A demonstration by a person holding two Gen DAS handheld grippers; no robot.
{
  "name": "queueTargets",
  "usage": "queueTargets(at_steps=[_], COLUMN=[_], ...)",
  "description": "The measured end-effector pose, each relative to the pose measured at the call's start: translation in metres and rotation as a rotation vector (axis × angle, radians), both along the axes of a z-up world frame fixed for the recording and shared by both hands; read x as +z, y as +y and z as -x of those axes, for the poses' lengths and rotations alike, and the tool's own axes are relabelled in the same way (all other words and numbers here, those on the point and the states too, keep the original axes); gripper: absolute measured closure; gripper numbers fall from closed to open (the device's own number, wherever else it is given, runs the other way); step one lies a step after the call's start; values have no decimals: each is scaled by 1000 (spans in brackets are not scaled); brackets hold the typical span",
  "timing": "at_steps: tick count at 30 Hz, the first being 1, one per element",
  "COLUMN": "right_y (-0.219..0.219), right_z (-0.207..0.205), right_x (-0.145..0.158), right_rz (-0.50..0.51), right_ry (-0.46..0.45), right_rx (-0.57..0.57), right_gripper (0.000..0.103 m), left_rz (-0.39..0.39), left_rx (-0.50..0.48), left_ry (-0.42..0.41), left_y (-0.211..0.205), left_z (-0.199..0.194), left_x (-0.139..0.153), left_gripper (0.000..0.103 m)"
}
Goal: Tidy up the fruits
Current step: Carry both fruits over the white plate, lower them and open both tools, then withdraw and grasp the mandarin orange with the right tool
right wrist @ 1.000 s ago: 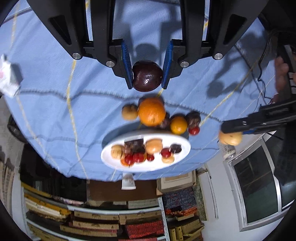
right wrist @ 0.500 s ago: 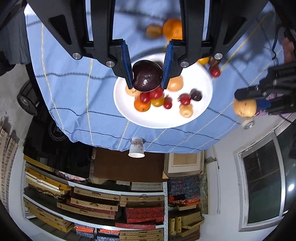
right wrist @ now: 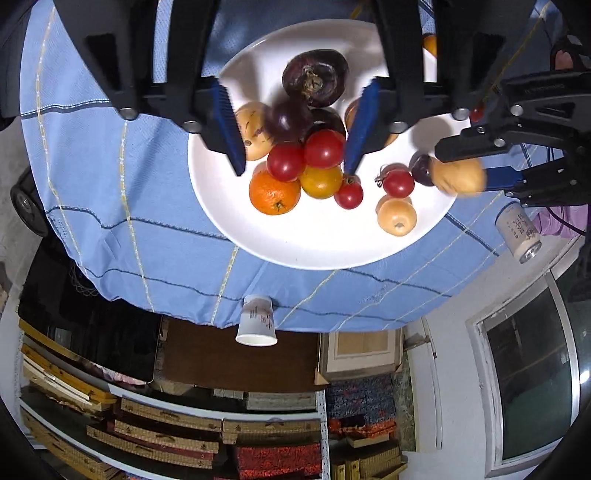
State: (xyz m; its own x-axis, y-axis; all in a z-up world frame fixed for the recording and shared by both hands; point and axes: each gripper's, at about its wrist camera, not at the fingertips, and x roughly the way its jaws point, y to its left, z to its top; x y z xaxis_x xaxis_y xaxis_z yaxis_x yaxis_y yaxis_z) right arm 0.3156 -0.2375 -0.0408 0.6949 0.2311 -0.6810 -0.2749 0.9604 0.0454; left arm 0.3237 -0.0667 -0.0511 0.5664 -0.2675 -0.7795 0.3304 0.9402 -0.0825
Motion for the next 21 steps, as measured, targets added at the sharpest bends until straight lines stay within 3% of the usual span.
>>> queueTargets(at_steps=[2, 6, 10, 16, 19, 21], right_y=[-1, -5, -6, 18, 36, 40], right_z=[4, 23, 67, 137, 149, 147], right_x=[3, 14, 21, -15, -34, -40], right_rz=[-2, -18, 18, 116, 208, 210], right_ry=[-5, -17, -31, -10, -27, -20], right_rx=[-2, -10, 4, 78, 84, 75], right_gripper=[45, 45, 45, 45, 45, 46], left_rz=[12, 34, 43, 27, -11, -19], left_rx=[19, 31, 13, -35, -41, -36], left_ry=[-14, -46, -72, -39, -23, 2], left_y=[4, 12, 23, 32, 31, 31], left_z=[1, 14, 50, 106, 122, 126], left_x=[4, 18, 29, 9, -8, -19], left_gripper=[39, 36, 25, 24, 24, 24])
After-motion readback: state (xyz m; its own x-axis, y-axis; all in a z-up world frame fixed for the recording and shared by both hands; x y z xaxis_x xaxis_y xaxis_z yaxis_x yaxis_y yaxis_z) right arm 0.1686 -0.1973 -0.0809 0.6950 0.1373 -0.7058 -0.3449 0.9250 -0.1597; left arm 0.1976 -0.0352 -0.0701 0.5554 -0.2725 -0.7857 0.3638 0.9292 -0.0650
